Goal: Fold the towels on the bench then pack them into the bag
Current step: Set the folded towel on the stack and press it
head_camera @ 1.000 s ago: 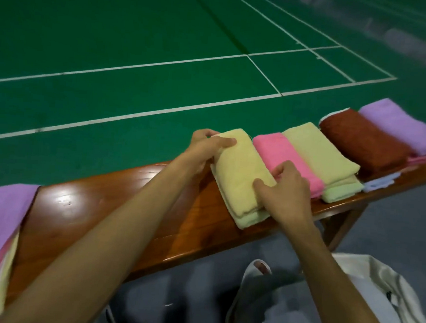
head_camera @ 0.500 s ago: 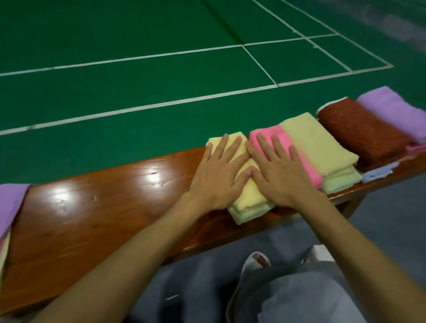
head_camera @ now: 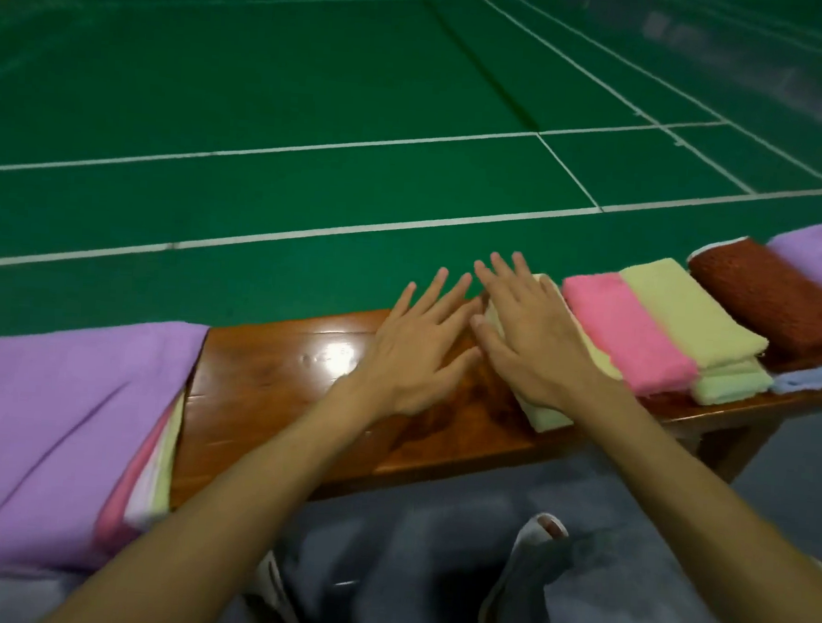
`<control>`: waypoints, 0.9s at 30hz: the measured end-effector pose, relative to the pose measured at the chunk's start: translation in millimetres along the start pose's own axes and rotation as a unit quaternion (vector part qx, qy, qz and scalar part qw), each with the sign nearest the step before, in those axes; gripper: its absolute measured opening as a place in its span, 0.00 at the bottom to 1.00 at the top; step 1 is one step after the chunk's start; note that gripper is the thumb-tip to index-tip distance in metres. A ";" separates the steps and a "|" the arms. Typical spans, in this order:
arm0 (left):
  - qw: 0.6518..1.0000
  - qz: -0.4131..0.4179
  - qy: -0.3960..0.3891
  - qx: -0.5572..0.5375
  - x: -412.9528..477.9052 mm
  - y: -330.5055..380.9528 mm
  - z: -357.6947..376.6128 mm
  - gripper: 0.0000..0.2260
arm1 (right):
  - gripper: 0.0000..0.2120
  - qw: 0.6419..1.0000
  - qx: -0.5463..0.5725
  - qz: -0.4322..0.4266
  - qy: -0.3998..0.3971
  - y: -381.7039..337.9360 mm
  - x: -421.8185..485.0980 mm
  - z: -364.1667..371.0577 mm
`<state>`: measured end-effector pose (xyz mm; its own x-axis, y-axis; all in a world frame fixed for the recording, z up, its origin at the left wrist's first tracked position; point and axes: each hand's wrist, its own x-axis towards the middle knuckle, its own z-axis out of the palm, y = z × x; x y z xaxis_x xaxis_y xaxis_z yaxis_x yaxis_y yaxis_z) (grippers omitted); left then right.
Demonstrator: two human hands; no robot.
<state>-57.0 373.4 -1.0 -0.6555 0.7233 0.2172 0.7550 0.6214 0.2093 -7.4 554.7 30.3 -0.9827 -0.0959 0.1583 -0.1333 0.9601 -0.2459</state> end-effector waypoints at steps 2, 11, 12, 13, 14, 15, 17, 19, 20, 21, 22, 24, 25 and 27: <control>1.000 -0.023 -0.001 0.019 -42.6 -27.4 -13.4 0.32 | 0.36 0.997 0.061 -0.043 -0.019 -48.9 8.6 25.9; 0.962 -0.260 -0.048 0.067 -258.3 -168.4 -52.7 0.33 | 0.19 0.947 0.307 -0.052 -0.075 -279.9 39.0 154.9; 0.954 -0.289 -0.047 0.064 -275.6 -179.5 -55.8 0.33 | 0.15 0.949 0.307 -0.036 -0.062 -299.1 44.3 162.2; 0.945 -0.319 -0.042 0.054 -290.2 -190.5 -58.8 0.34 | 0.12 0.953 0.299 -0.010 -0.056 -314.4 49.9 167.1; 0.934 -0.353 -0.033 0.040 -302.5 -201.5 -61.9 0.36 | 0.10 0.956 0.286 0.022 -0.057 -325.9 55.4 169.9; 0.920 -0.390 -0.017 0.028 -313.4 -212.6 -65.6 0.37 | 0.10 0.958 0.275 0.058 -0.059 -333.8 61.4 173.7; 0.888 -0.456 0.043 0.040 -332.6 -233.6 -73.4 0.34 | 0.13 0.954 0.268 0.126 -0.055 -339.3 71.8 180.0; 0.840 -0.522 0.120 0.089 -349.6 -252.9 -82.1 0.21 | 0.18 0.950 0.260 0.170 -0.040 -335.3 81.6 187.5; 0.808 -0.560 0.153 0.099 -357.0 -260.6 -88.1 0.16 | 0.18 0.949 0.255 0.183 -0.036 -333.3 85.0 189.9; 0.774 -0.600 0.176 0.101 -364.1 -268.0 -94.3 0.14 | 0.18 0.947 0.256 0.193 -0.033 -331.9 88.0 191.1; 0.739 -0.639 0.192 0.097 -371.5 -275.9 -99.4 0.15 | 0.16 0.943 0.264 0.202 -0.029 -331.5 90.6 191.2; 0.692 -0.687 0.207 0.080 -383.0 -289.4 -107.4 0.16 | 0.09 0.938 0.275 0.210 -0.012 -333.6 93.0 188.0; 0.684 -0.693 0.216 0.074 -385.8 -293.9 -110.5 0.16 | 0.07 0.941 0.270 0.206 0.002 -335.7 92.9 186.4; 0.682 -0.685 0.247 0.063 -384.7 -295.8 -115.0 0.12 | 0.06 0.949 0.251 0.184 0.043 -338.5 91.2 185.0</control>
<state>-30.0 -123.3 -36.8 -0.6491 -0.7335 0.2016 -0.5977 0.6556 0.4615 -75.7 172.4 -49.0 -0.9632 0.2648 0.0463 0.1514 0.6765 -0.7208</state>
